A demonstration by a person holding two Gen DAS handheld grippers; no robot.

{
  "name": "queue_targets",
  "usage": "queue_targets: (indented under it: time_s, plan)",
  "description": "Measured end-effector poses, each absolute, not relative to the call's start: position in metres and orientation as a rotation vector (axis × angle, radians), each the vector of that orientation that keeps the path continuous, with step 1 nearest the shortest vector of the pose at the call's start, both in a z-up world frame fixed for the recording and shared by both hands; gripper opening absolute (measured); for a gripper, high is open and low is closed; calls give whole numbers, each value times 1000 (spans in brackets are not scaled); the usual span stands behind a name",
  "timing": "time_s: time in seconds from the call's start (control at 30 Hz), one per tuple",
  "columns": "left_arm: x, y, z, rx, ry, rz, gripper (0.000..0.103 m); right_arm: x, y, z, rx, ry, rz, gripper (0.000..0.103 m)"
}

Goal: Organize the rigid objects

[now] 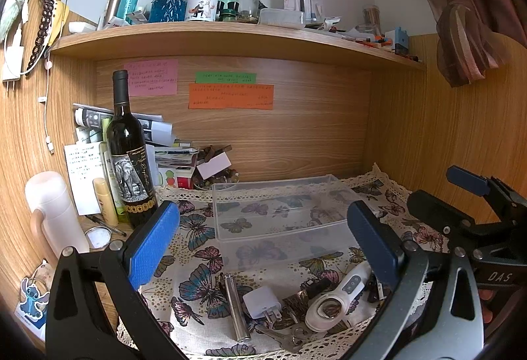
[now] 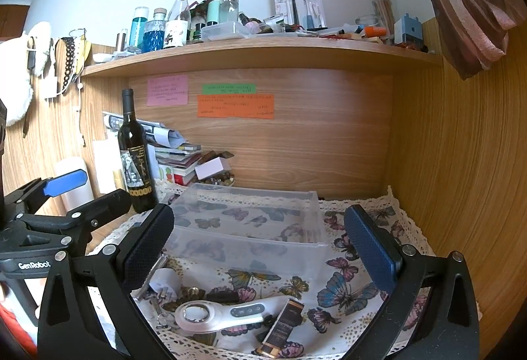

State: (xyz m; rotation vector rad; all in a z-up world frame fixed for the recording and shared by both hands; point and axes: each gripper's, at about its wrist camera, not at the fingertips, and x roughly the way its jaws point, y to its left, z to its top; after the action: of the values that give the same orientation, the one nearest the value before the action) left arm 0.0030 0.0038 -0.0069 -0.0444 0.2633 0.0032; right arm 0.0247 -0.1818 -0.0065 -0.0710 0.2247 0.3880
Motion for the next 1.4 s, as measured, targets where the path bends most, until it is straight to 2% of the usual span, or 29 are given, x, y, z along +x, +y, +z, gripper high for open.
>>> queue_targets:
  time_s: [1.4]
  plan:
    - [2,-4,-6,-43,261,-9,103,25,-183,-7,-36,238,437,103]
